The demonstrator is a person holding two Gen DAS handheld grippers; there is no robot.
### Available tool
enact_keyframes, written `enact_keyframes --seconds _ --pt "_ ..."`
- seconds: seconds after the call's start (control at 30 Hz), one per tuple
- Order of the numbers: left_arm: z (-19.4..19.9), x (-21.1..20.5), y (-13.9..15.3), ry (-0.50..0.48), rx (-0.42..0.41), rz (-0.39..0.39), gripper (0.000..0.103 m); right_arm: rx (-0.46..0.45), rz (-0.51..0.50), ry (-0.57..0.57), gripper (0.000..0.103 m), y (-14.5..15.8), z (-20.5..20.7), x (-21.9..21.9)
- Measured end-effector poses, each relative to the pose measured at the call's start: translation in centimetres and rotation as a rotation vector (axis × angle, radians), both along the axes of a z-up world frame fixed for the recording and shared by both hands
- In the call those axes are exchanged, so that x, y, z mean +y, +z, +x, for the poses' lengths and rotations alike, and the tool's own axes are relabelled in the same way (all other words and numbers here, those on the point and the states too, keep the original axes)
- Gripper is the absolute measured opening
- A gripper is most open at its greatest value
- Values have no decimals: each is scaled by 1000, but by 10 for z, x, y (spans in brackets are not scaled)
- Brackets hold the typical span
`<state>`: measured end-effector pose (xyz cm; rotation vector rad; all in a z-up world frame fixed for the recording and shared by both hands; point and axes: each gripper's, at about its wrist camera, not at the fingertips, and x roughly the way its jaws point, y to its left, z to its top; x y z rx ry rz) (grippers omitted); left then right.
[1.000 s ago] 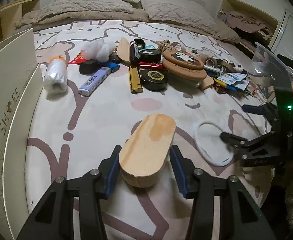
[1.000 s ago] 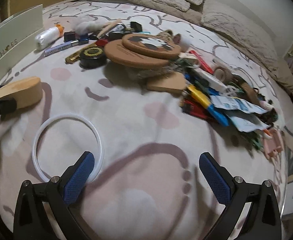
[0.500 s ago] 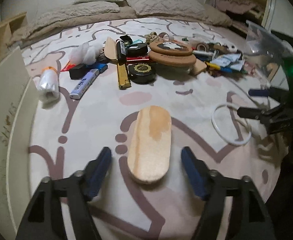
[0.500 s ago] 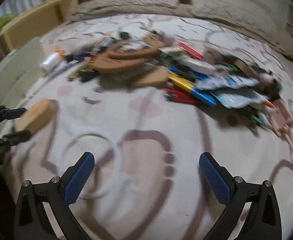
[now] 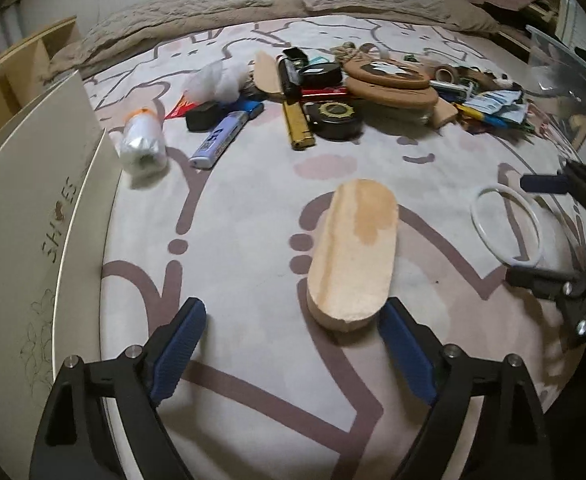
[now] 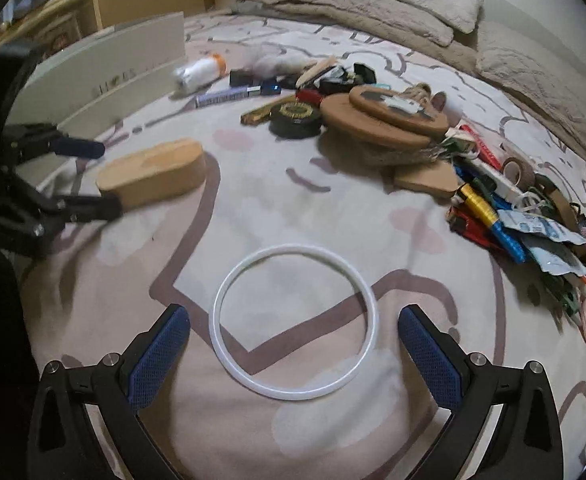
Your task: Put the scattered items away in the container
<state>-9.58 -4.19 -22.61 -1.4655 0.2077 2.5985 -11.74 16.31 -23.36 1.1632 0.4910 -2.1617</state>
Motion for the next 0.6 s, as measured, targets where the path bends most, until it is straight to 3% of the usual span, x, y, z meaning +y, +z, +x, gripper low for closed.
enact_keyframes --seconds 0.2,0.37,0.47,0.6 --pt "-7 -13 -2 73 -9 7 97 -32 -5 -11 103 -8 -2 1" --pt "-9 -26 3 164 40 -52 95 -9 -18 -14 103 -9 1 2" --pt "-12 -28 3 175 49 -52 95 5 -30 -15 103 -10 2 3" --pt "-21 -24 -1 188 66 -111 95 3 -38 -22 103 -9 1 3"
